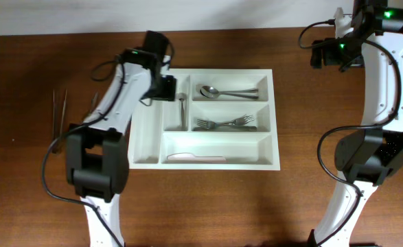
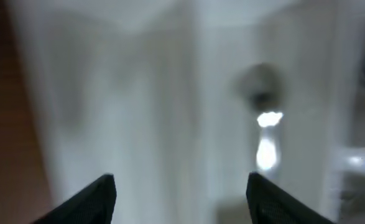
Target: Pack container
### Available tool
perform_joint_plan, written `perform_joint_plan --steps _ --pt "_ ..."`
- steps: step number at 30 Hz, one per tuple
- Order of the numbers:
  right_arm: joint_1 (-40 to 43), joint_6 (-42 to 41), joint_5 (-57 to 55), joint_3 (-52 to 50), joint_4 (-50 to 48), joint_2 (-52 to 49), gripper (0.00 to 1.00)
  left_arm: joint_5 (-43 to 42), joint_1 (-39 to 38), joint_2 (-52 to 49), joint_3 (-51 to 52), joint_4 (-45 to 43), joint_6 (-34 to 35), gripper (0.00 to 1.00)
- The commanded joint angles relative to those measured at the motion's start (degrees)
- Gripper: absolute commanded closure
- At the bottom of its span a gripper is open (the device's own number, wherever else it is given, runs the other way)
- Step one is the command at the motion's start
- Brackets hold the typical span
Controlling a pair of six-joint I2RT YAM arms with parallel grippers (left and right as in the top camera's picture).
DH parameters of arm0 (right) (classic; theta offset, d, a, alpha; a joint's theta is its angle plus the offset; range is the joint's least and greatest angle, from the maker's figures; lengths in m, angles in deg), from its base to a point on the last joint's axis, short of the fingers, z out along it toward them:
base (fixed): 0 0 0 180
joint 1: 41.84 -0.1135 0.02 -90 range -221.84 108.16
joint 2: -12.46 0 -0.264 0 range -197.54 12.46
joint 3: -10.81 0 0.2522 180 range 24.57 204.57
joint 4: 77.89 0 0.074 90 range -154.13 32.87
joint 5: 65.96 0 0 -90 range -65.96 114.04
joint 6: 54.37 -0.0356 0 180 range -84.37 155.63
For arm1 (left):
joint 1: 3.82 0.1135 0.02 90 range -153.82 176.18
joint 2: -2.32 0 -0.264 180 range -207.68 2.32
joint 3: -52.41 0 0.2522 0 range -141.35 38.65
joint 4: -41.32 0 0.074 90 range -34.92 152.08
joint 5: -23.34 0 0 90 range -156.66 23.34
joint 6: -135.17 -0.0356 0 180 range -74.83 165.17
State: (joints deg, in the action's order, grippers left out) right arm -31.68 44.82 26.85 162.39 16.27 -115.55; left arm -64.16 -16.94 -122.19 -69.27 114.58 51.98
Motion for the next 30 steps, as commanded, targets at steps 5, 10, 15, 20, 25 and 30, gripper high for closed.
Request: perform_joint_plan --steps 5,10,15,20,25,30 --pt "0.15 -0.28 -0.33 0.59 -0.02 0.57 0.01 9.55 8.63 3.02 -1.53 3.89 -8.13 0.31" --pt "0.15 -0.28 -0.31 0.59 -0.02 0.57 0.01 9.46 14.36 3.02 -1.53 4.63 -10.21 0.31" --pt "0.15 -0.28 -0.31 0.59 -0.02 0.57 0.01 9.33 18.12 2.97 -1.53 4.13 -14.88 0.32" --pt "0.15 -0.28 -0.31 0.59 -0.02 0.57 0.01 9.27 21.24 2.73 -1.33 2.67 -18.49 0.33" --pt "0.15 -0.28 -0.31 0.59 -0.02 0.57 0.01 3.48 23.71 2.58 1.18 -1.09 -20.63 0.35" --pt "0.15 -0.28 -0.31 0.59 -0.02 0.57 0.01 3.04 24.26 2.58 6.01 -7.21 -20.65 0.35"
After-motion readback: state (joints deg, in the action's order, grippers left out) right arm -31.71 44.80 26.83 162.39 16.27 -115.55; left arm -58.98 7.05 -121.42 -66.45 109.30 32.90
